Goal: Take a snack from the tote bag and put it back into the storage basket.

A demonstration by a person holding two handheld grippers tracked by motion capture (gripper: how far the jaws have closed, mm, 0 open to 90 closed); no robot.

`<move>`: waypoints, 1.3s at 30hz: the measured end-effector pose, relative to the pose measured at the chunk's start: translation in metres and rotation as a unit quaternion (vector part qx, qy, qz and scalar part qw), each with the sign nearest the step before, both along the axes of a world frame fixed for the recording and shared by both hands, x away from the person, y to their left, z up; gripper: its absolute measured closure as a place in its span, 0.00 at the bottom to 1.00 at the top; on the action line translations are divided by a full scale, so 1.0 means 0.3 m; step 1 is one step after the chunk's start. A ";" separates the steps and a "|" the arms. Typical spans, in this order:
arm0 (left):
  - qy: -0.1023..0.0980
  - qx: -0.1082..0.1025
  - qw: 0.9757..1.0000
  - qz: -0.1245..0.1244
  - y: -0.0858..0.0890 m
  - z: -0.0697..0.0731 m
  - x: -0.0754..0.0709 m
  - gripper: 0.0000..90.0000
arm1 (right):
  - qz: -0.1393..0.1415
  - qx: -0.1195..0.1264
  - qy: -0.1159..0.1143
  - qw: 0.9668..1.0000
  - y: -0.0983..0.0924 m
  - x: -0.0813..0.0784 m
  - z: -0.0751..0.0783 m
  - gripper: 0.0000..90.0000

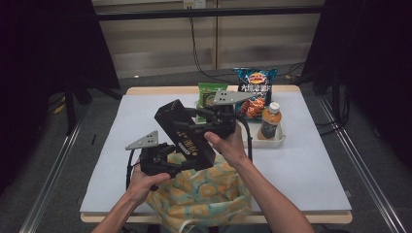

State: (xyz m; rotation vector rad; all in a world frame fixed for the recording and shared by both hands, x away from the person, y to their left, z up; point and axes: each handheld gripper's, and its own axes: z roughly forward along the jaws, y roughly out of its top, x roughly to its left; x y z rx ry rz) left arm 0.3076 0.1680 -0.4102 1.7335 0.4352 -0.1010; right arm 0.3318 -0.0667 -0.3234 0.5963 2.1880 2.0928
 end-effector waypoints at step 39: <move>0.013 0.066 0.998 -0.019 0.030 0.017 0.019 0.49 | 0.029 0.002 -0.004 1.000 -0.075 -0.026 0.002 0.18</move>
